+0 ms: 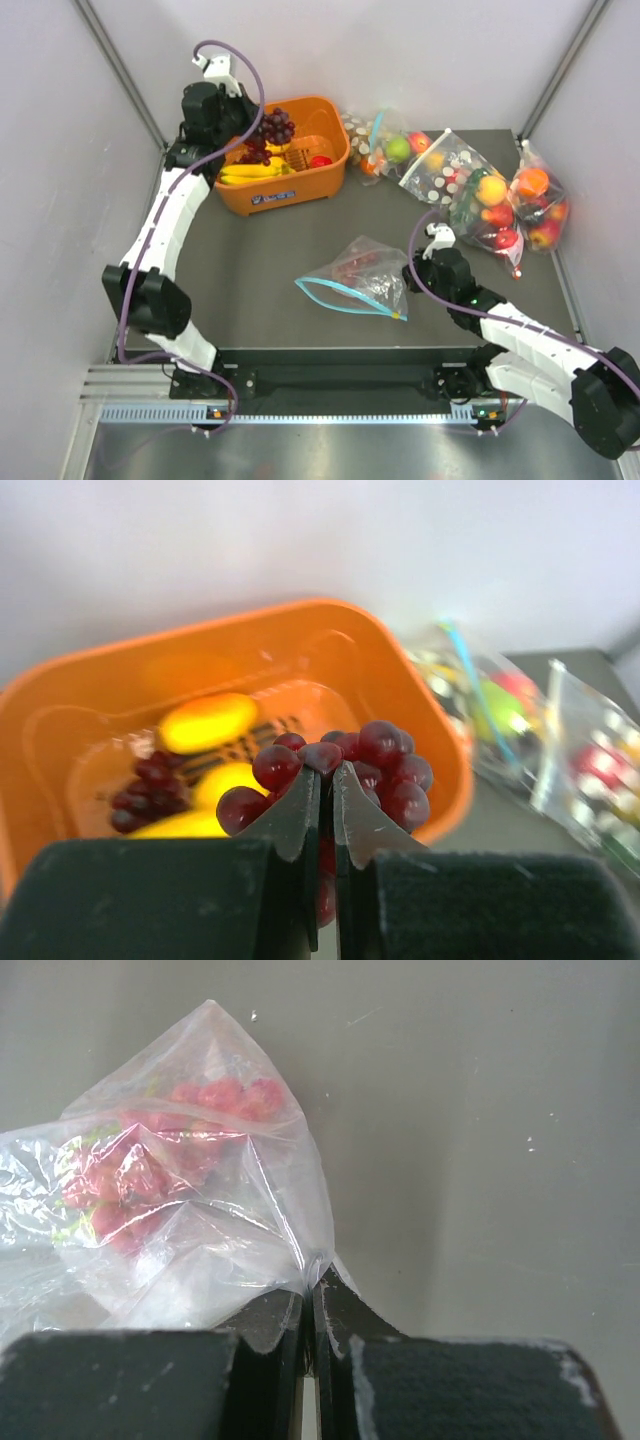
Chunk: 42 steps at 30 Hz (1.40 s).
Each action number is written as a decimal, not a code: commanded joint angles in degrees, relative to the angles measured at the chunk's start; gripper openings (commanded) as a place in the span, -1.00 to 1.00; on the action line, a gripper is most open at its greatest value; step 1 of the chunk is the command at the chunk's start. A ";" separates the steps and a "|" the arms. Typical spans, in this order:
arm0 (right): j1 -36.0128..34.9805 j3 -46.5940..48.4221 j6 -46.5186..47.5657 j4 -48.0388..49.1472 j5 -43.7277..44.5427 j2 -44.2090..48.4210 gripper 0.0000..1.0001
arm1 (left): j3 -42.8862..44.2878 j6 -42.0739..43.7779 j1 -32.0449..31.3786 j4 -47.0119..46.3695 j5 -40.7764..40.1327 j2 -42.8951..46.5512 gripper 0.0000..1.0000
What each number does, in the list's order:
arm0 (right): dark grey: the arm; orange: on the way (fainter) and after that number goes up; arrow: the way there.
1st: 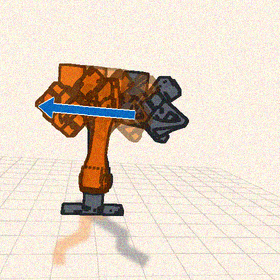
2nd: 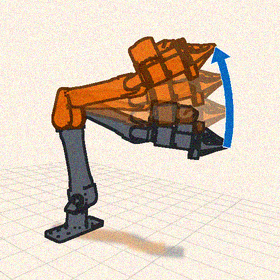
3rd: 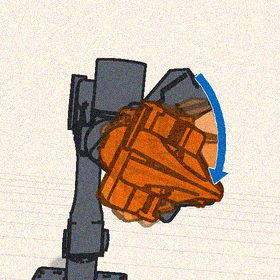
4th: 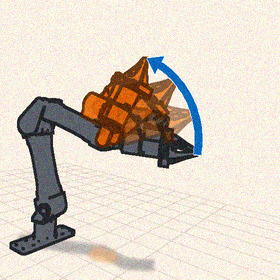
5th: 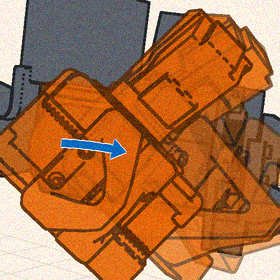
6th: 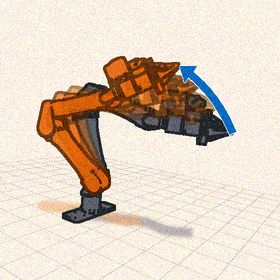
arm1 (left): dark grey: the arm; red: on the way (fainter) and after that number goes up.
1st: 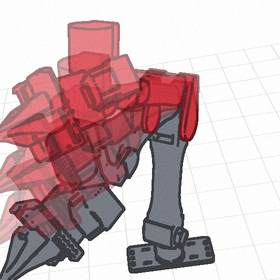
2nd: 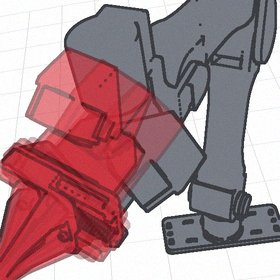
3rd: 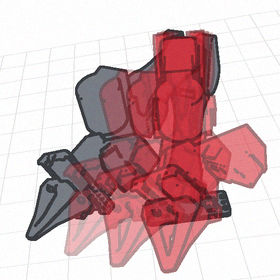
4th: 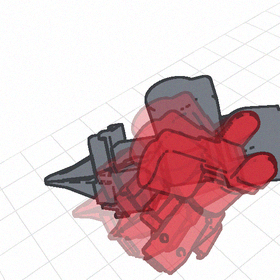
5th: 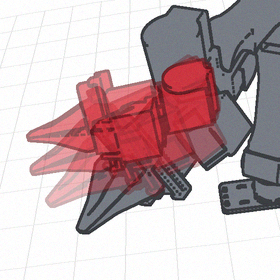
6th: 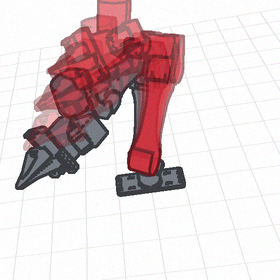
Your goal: Open the zip-top bag and remove the fake food
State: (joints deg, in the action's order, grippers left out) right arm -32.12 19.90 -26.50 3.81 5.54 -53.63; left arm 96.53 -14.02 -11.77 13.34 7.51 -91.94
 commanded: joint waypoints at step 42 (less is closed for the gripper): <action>0.48 3.65 0.05 -0.30 -3.78 -0.08 -1.00 | -43.70 9.02 -37.97 -11.76 4.08 38.40 0.85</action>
State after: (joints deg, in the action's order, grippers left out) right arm -32.08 20.58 -26.11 1.98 2.33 -54.17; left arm 55.83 -5.80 -47.48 6.48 5.76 -57.82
